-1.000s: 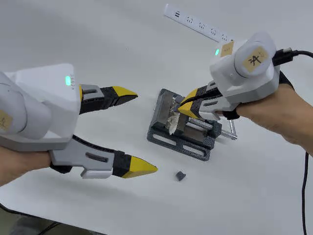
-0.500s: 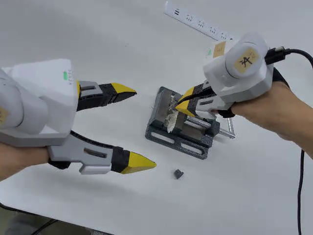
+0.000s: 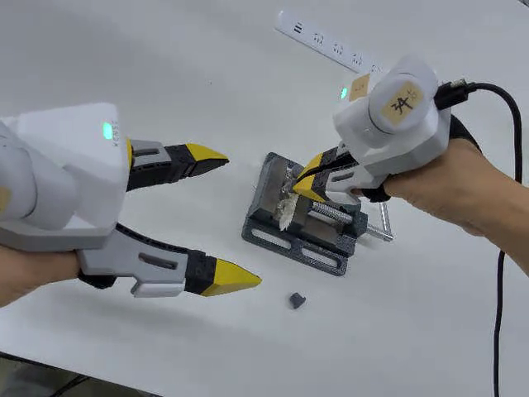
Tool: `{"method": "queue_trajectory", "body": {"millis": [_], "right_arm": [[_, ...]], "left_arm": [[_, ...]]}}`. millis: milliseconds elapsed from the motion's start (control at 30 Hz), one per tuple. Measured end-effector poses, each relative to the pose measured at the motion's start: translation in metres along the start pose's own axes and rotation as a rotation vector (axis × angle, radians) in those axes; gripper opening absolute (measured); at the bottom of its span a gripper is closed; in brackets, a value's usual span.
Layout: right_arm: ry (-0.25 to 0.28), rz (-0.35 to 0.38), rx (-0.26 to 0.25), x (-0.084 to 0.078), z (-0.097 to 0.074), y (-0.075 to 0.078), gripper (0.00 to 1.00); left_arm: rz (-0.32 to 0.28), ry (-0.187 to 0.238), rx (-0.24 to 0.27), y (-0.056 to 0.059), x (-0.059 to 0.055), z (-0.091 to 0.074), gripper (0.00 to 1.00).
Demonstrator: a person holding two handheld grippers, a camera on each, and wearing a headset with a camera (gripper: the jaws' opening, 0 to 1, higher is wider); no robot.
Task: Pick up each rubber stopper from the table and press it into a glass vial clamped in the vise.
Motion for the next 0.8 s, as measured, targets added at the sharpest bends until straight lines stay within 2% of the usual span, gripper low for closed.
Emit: {"method": "queue_trajectory", "body": {"millis": [800], "right_arm": [[-0.043,-0.038,0.043,0.004,0.003,0.0053,0.0]], "left_arm": [[0.002,0.018,0.001,0.0,0.0037,0.0016,0.76]]}}
Point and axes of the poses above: the centre of the closed fingertips' face, and the gripper's own axes: z roughly forward along the fingers, y roughly to its right, x roughly out of its top, the point moved 8 cm from there along -z, roughly backward along the fingers, and after that the axes turned 13 degrees about -z, right-handed, at the moved point
